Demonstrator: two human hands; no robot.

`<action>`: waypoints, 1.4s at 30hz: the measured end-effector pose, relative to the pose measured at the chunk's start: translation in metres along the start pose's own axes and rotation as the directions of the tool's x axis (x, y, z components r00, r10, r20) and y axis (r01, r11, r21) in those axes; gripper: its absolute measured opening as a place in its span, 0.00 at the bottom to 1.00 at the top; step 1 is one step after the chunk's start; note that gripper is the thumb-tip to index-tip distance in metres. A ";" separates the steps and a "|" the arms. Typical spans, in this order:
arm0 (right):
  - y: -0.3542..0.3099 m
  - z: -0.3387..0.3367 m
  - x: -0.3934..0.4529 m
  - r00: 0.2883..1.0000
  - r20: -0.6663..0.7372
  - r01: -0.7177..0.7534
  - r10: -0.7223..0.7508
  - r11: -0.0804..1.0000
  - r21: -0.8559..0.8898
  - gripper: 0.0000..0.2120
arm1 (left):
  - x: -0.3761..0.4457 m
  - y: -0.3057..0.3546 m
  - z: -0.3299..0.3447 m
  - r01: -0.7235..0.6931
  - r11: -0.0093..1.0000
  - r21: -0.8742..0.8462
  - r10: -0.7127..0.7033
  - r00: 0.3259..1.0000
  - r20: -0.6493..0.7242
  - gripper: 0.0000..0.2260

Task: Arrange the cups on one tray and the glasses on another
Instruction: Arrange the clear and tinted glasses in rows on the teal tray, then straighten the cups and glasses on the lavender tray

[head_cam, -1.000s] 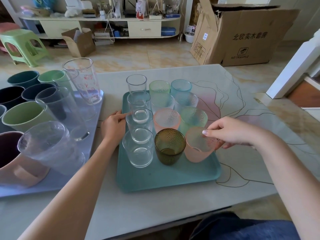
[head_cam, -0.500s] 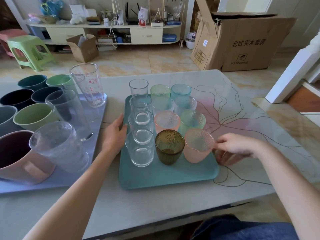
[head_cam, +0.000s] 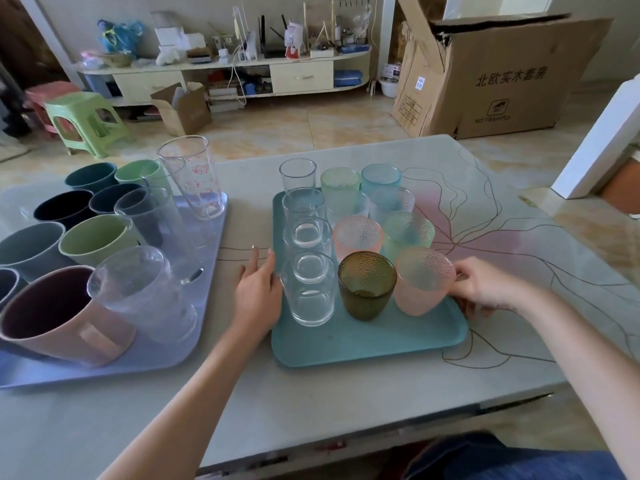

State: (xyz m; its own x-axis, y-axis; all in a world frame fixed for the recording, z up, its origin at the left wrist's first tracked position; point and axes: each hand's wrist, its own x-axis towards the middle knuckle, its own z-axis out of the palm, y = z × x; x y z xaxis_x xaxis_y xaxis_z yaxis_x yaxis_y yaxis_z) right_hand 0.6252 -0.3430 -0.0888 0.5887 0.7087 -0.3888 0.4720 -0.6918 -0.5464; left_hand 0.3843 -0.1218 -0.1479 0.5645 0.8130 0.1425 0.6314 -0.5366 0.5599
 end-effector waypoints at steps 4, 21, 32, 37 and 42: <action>0.027 -0.019 0.004 0.990 -0.135 -0.026 0.030 0.999 0.032 0.06 | 0.013 0.036 0.025 -0.066 0.998 -0.019 0.066 0.998 -0.004 0.23; 0.060 -0.048 0.016 0.807 -0.532 -0.128 0.256 0.956 0.266 0.16 | 0.038 0.089 0.044 0.071 0.955 -0.286 -0.026 0.987 0.158 0.11; -0.166 0.011 -0.046 0.795 -0.480 0.411 -0.370 0.911 -0.022 0.13 | -0.013 0.067 -0.181 -0.315 0.843 -0.437 0.134 0.909 -0.396 0.16; -0.232 0.079 -0.043 0.852 -0.295 0.441 -0.432 0.897 -0.041 0.10 | -0.018 -0.049 -0.280 -0.235 0.897 -0.374 -0.041 0.799 -0.600 0.16; -0.261 0.154 -0.019 0.955 0.022 0.294 -0.295 0.939 -0.179 0.13 | -0.044 -0.195 -0.294 0.193 0.870 -0.454 -0.449 0.692 -0.565 0.15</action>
State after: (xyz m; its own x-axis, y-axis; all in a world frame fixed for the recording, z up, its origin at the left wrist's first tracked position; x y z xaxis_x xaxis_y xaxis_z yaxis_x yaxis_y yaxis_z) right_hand 0.3896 -0.1545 -0.0525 0.4085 0.8841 -0.2269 0.7335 -0.4659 -0.4949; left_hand 0.0807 0.0135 -0.0235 -0.1928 0.9314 0.3086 0.4171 -0.2069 0.8850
